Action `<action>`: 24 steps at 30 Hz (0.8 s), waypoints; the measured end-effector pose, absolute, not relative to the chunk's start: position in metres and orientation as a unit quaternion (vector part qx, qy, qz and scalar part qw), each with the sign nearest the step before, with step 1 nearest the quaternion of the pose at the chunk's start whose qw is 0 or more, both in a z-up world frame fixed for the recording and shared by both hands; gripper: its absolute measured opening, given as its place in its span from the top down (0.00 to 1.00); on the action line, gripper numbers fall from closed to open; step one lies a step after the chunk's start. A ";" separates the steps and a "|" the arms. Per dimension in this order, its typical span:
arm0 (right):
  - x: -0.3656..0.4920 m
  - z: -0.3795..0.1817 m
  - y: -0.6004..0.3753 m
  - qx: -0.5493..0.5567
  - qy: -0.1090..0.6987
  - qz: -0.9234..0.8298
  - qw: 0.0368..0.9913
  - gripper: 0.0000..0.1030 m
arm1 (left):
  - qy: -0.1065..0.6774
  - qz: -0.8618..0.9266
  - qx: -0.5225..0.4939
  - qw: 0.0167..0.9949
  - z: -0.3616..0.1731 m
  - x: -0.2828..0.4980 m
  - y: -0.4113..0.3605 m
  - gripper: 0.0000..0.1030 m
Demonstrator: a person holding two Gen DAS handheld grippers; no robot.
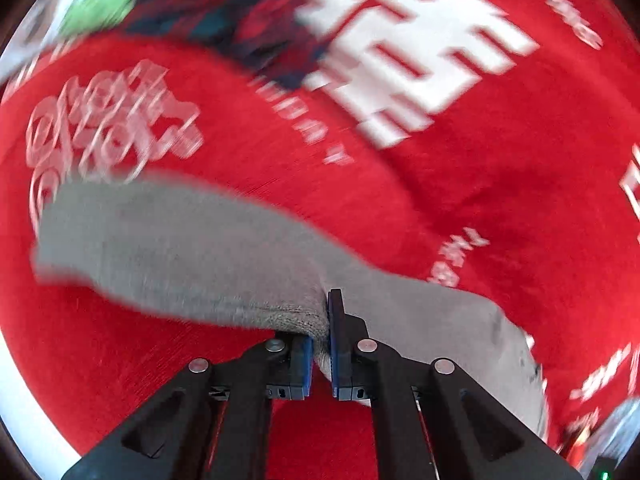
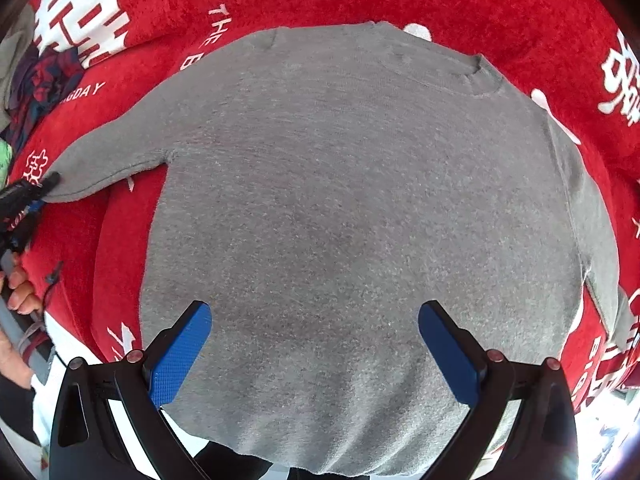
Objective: Fold small clothes
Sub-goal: 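Move the left gripper to the sleeve cuff and grasp it, then fold the held sleeve across the sweater body with the left gripper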
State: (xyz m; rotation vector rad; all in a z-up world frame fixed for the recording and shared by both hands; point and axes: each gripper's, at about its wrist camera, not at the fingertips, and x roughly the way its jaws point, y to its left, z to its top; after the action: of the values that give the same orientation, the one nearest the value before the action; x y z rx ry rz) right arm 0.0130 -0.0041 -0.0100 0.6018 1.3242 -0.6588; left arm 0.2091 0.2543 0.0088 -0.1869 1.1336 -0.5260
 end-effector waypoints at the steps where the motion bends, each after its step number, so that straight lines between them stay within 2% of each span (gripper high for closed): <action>1: 0.007 -0.009 -0.005 0.275 0.591 -0.299 0.697 0.00 | 0.517 -0.268 -0.077 0.809 0.022 0.205 0.243 0.93; 8: -0.039 0.008 -0.026 0.308 0.558 -0.338 0.693 0.00 | 0.439 -0.419 -0.005 0.795 0.088 0.156 0.126 0.93; 12: -0.074 0.022 -0.050 0.326 0.533 -0.364 0.691 0.00 | 0.411 -0.499 0.045 0.762 0.097 0.097 0.049 0.93; 16: -0.107 0.021 -0.081 0.343 0.519 -0.386 0.681 0.00 | 0.433 -0.549 0.101 0.708 0.070 0.030 -0.027 0.93; 22: -0.148 -0.003 -0.111 0.371 0.520 -0.408 0.652 0.00 | 0.464 -0.546 0.208 0.666 0.006 -0.028 -0.060 0.92; 24: -0.159 -0.009 -0.116 0.379 0.521 -0.409 0.646 0.00 | 0.476 -0.532 0.238 0.659 -0.008 -0.038 -0.059 0.68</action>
State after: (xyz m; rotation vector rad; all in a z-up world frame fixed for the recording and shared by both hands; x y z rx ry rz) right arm -0.1590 -0.1158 -0.0090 0.8626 1.1847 -0.9301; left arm -0.0380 -0.0586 -0.0084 0.5391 1.0773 -1.2051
